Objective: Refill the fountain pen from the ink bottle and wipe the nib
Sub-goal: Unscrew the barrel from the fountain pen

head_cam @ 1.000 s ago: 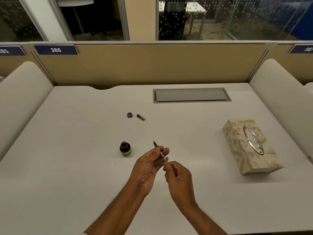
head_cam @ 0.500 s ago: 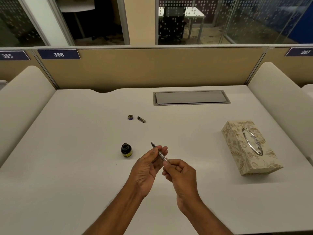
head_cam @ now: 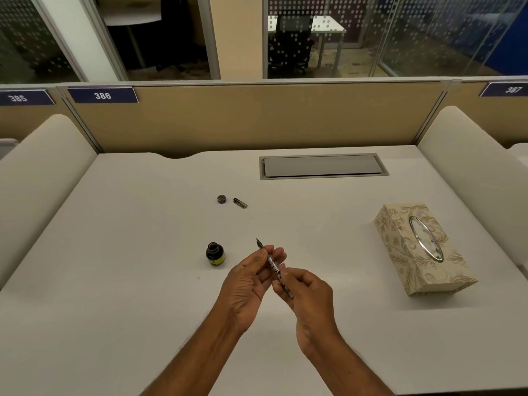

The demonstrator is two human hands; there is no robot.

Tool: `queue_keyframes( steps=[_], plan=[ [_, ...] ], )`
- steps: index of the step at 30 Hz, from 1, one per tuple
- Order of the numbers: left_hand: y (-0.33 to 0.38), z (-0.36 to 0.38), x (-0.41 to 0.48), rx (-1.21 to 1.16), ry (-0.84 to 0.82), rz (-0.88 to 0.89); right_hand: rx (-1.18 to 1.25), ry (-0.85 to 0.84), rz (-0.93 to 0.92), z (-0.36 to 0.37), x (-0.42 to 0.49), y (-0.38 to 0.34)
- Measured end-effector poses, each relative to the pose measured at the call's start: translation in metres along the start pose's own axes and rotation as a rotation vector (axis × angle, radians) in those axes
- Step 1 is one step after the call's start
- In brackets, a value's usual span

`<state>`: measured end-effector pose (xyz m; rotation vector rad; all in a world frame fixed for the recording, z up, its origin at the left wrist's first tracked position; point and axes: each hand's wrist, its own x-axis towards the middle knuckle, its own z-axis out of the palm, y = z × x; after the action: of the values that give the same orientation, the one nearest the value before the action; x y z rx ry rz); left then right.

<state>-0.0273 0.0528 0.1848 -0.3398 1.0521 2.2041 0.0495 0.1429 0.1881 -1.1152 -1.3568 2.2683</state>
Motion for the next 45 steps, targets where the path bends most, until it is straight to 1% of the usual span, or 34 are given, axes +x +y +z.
queue_keyframes(
  steps=[3, 8, 12, 15, 17, 21, 24, 29, 32, 36, 40, 45],
  plan=[
    [0.000, 0.000, 0.000, -0.040, 0.005, -0.008, -0.020, 0.014, -0.024, 0.000, -0.001, 0.001],
    [0.002, 0.000, 0.000, -0.054, 0.001, -0.002, 0.085, -0.030, 0.119, -0.001, -0.005, -0.006],
    [0.002, 0.001, 0.001, -0.087, -0.005, -0.012, 0.042, 0.010, 0.106, -0.003, -0.004, -0.006],
    [0.001, 0.002, 0.001, -0.088, -0.008, -0.014, 0.109, -0.006, 0.171, -0.004, -0.005, -0.010],
    [0.001, 0.003, 0.001, -0.087, -0.008, -0.012, 0.112, -0.003, 0.213, -0.005, -0.006, -0.012],
    [0.002, 0.004, 0.001, -0.096, -0.008, -0.016, 0.087, 0.001, 0.182, -0.007, -0.006, -0.011],
    [0.002, 0.004, 0.001, -0.087, -0.010, -0.011, 0.143, -0.009, 0.229, -0.007, -0.007, -0.013],
    [0.002, 0.006, 0.001, -0.120, -0.008, -0.017, 0.153, 0.024, 0.171, -0.008, -0.005, -0.012],
    [0.001, 0.008, 0.001, -0.114, -0.013, -0.013, 0.209, 0.020, 0.216, -0.009, -0.006, -0.014],
    [0.000, 0.009, 0.001, -0.115, -0.011, -0.020, 0.132, 0.036, 0.154, -0.012, -0.004, -0.012],
    [0.000, 0.010, 0.002, -0.100, -0.013, -0.019, 0.169, 0.039, 0.173, -0.012, -0.006, -0.012],
    [-0.001, 0.011, 0.002, -0.110, -0.008, -0.021, 0.062, 0.062, 0.088, -0.012, -0.004, -0.011]
  ],
)
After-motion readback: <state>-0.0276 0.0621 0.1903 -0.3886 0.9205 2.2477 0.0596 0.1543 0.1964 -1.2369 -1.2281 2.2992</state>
